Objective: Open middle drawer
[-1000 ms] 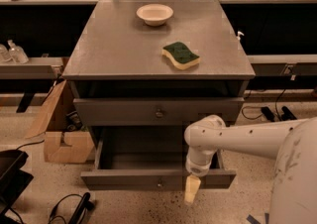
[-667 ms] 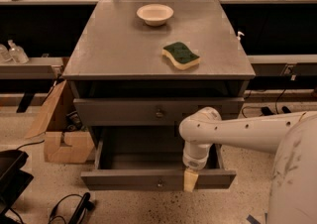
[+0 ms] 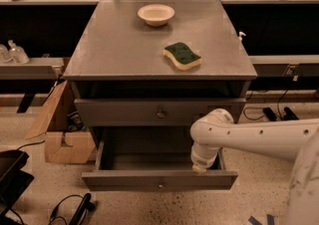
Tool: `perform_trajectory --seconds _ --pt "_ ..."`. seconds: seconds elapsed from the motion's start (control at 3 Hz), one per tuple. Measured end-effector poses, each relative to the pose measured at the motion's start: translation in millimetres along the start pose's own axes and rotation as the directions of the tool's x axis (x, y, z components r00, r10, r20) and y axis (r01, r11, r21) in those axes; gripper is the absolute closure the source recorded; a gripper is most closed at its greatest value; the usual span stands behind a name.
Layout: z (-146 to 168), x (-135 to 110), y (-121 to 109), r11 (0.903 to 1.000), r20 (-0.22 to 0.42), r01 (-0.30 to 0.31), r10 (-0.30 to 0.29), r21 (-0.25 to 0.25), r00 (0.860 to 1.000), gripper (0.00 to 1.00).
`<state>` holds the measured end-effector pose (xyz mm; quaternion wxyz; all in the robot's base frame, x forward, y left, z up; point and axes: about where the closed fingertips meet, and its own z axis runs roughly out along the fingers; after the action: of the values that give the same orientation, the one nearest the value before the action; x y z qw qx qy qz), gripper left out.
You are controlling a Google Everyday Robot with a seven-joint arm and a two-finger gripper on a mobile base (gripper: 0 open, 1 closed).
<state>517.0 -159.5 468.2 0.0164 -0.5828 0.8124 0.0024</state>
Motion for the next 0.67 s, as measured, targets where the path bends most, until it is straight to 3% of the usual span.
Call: perform_trajectory --seconds 0.33,0.67 --pt "0.0 6.9 -12.7 0.9979 0.039 0.017 -0.019 0.063 0.999 1.0" --pt "0.8 5.2 -14.1 0.9975 0.044 0.026 -0.029 0.066 0.999 1.0"
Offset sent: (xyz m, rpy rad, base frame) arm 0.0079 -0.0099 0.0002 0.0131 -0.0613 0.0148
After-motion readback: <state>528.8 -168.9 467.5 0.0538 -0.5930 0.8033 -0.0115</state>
